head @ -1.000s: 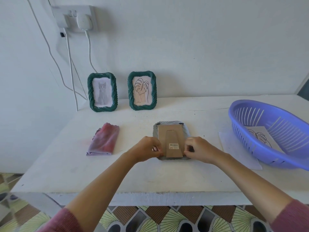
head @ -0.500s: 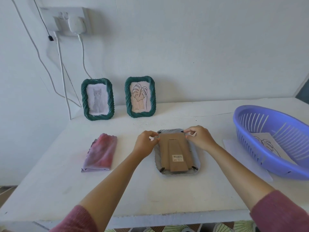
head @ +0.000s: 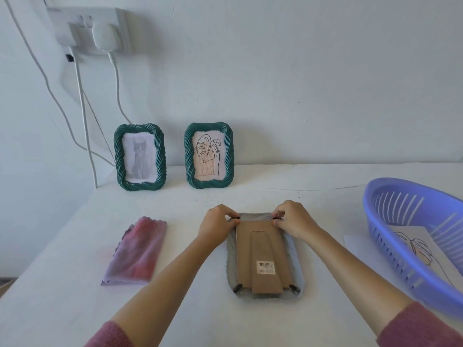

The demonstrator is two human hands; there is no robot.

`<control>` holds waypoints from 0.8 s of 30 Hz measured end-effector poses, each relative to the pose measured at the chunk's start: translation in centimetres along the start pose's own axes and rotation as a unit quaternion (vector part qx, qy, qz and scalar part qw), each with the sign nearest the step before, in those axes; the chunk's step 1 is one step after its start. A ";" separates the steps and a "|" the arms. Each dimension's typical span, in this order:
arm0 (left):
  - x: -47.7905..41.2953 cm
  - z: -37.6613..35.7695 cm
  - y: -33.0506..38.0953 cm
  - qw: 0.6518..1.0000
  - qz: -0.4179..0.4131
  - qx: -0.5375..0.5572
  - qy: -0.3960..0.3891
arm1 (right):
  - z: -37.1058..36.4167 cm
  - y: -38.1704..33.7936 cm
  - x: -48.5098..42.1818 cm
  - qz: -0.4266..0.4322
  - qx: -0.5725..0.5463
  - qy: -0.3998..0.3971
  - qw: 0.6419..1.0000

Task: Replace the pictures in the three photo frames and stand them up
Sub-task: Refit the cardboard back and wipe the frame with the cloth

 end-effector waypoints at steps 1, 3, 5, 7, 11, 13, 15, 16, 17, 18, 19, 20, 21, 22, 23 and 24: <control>-0.2 0.0 0.0 1.000 0.002 -0.002 -0.006 | 0.0 0.0 -0.1 0.003 0.004 0.002 1.000; -0.5 -0.1 0.0 1.000 0.005 -0.010 -0.016 | -0.2 0.0 -0.1 0.007 0.013 0.002 1.000; -0.6 0.0 0.1 1.000 0.002 -0.015 -0.019 | -0.3 0.0 -0.2 0.011 0.017 -0.001 1.000; -0.6 -0.1 0.2 1.000 0.000 -0.015 -0.020 | -0.3 0.0 -0.1 0.013 0.016 0.000 1.000; -0.8 -0.1 0.2 1.000 0.000 -0.015 -0.022 | -0.1 -0.3 0.1 0.025 0.009 0.003 1.000; -1.0 -0.2 0.3 0.999 -0.004 -0.019 -0.033 | 0.1 -0.6 0.3 0.034 0.010 0.006 0.999; -1.1 -0.3 0.5 0.999 -0.005 -0.025 -0.045 | 0.1 -0.8 0.3 0.040 0.011 0.008 0.999; -1.1 -0.3 0.5 0.998 -0.005 -0.028 -0.050 | 0.1 -0.8 0.4 0.040 0.011 0.009 0.999; -1.2 -0.4 0.6 0.998 -0.006 -0.031 -0.053 | 0.1 -0.8 0.4 0.040 0.008 0.009 0.999; -1.2 -0.4 0.6 0.998 -0.008 -0.033 -0.054 | 0.1 -0.7 0.4 0.039 0.004 0.010 0.999; -1.2 -0.4 0.7 0.998 -0.010 -0.035 -0.055 | 0.1 -0.7 0.4 0.038 0.002 0.010 0.999; -1.2 -0.4 0.7 0.998 -0.013 -0.037 -0.055 | 0.1 -0.7 0.4 0.037 0.001 0.011 0.999; -1.3 -0.4 0.7 0.998 -0.016 -0.038 -0.054 | 0.1 -0.7 0.4 0.037 0.000 0.011 0.999; -1.3 -0.4 0.7 0.997 -0.018 -0.041 -0.055 | 0.1 -0.7 0.5 0.037 -0.001 0.011 0.999; -1.2 -0.4 0.6 0.997 -0.021 -0.044 -0.056 | 0.1 -0.7 0.5 0.037 -0.001 0.010 0.999; -1.2 -0.5 0.6 0.997 -0.026 -0.049 -0.060 | 0.1 -0.7 0.5 0.037 -0.002 0.009 0.999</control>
Point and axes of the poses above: each hand's wrist, its own x-axis away from the middle knuckle, its own z-axis out of the back of the hand, y = z × x, the point moved 7 cm from there along -x, towards the middle knuckle, and after that the axes turned 13 degrees about z, right-handed, at the moved point
